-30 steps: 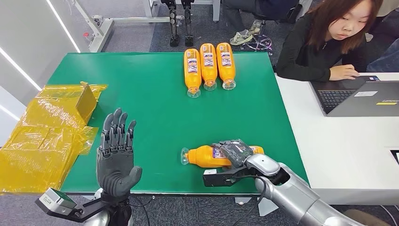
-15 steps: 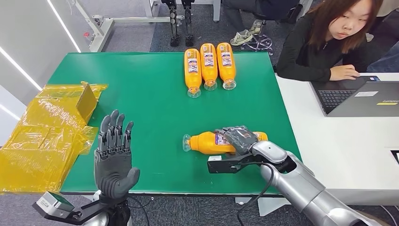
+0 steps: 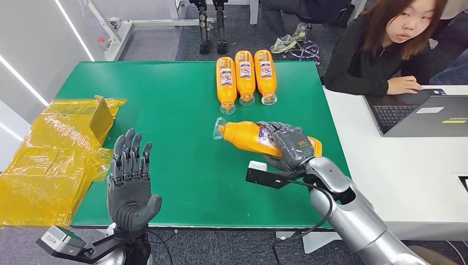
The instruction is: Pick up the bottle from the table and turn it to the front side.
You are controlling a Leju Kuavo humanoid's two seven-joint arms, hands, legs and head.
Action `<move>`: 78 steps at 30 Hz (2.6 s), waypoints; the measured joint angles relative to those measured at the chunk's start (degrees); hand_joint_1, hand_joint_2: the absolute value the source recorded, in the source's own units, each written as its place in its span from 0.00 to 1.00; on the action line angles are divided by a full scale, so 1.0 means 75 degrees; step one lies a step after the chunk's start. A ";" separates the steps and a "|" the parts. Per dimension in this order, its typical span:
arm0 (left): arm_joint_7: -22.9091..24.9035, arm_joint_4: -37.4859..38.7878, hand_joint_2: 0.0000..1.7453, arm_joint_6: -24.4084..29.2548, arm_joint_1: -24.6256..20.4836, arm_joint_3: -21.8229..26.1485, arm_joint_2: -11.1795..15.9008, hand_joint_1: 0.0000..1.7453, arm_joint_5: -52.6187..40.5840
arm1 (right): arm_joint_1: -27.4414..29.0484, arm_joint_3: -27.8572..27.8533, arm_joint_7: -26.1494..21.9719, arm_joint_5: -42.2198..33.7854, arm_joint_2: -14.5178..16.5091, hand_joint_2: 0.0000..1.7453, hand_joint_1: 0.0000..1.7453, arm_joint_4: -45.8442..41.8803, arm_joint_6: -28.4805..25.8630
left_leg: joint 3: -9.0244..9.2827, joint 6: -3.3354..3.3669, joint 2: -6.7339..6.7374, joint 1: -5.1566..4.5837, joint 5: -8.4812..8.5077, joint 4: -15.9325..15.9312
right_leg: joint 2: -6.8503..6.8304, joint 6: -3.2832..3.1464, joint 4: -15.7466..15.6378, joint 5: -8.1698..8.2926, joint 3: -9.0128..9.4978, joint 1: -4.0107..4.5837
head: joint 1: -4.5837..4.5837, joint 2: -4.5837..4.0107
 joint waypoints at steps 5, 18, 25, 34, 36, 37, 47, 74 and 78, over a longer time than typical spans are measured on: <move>0.0009 0.0053 1.00 -0.0011 -0.0124 0.0000 -0.0006 0.00 -0.0024 | 0.0925 -0.0595 0.0040 0.0308 0.0114 1.00 1.00 -0.0783 -0.0121 | -0.0005 -0.0001 0.0002 0.0000 -0.0003 -0.0001 | 0.0001 0.0001 0.0000 -0.0002 -0.0003 0.0000 | 0.0001 0.0000; 0.0021 0.0235 1.00 -0.0017 -0.0320 -0.0004 -0.0008 0.00 -0.0024 | 0.1776 -0.1229 -0.0069 0.0387 0.0285 1.00 1.00 -0.1504 -0.0357 | -0.0003 -0.0001 -0.0007 0.0001 0.0000 -0.0001 | -0.0008 -0.0001 0.0000 -0.0002 -0.0004 0.0001 | 0.0001 0.0000; 0.0203 0.0640 1.00 -0.0047 -0.0611 -0.0026 -0.0022 0.00 0.0098 | 0.3209 -0.1578 -0.0694 0.0352 0.0615 1.00 1.00 -0.2388 -0.1297 | -0.0009 -0.0005 -0.0001 0.0001 -0.0009 -0.0003 | -0.0001 -0.0004 0.0000 -0.0007 -0.0015 0.0000 | 0.0001 0.0000; 0.0447 0.1088 1.00 -0.0229 -0.0856 -0.0260 -0.0165 0.00 0.0488 | 0.3687 -0.1156 -0.1394 0.0304 0.1143 1.00 1.00 -0.2814 -0.1991 | -0.0006 -0.0007 0.0021 0.0001 -0.0006 -0.0004 | 0.0015 -0.0007 0.0002 -0.0004 -0.0015 0.0001 | 0.0001 -0.0001; 0.0449 0.1142 1.00 -0.0227 -0.0876 -0.0327 -0.0195 0.00 0.0504 | 0.3664 -0.1005 -0.1334 0.0357 0.1310 1.00 1.00 -0.2821 -0.1976 | -0.0006 -0.0008 0.0020 0.0002 -0.0005 -0.0004 | 0.0013 -0.0007 0.0003 -0.0004 -0.0015 0.0001 | 0.0000 -0.0001; 0.0449 0.1165 1.00 -0.0224 -0.0889 -0.0361 -0.0205 0.00 0.0513 | 0.3643 -0.0944 -0.1294 0.0387 0.1388 1.00 1.00 -0.2821 -0.1963 | -0.0006 -0.0008 0.0020 0.0002 -0.0005 -0.0004 | 0.0013 -0.0007 0.0004 -0.0004 -0.0015 0.0001 | 0.0000 -0.0001; 0.0460 0.1224 1.00 -0.0262 -0.0931 -0.0537 -0.0246 0.00 0.0632 | 0.3285 -0.0668 -0.1449 0.0403 0.1730 1.00 1.00 -0.2747 -0.1750 | -0.0009 -0.0009 0.0021 0.0001 -0.0005 -0.0004 | 0.0014 -0.0007 0.0005 -0.0004 -0.0015 0.0000 | 0.0001 0.0000; 0.0731 0.0690 1.00 -0.0285 -0.1092 -0.0981 -0.0052 0.00 0.0764 | 0.3039 0.0514 -0.1593 -0.0417 0.2445 1.00 1.00 -0.2004 -0.1482 | -0.0008 -0.0009 0.0020 0.0001 -0.0004 -0.0004 | 0.0013 -0.0007 0.0006 -0.0004 -0.0016 0.0001 | 0.0001 -0.0001; 0.0731 0.0690 1.00 -0.0290 -0.1138 -0.1007 -0.0052 0.00 0.0779 | 0.3040 0.0522 -0.1588 -0.0375 0.2514 1.00 1.00 -0.2005 -0.1487 | -0.0008 -0.0009 0.0020 0.0001 -0.0004 -0.0004 | 0.0013 -0.0007 0.0006 -0.0004 -0.0016 0.0001 | 0.0001 -0.0001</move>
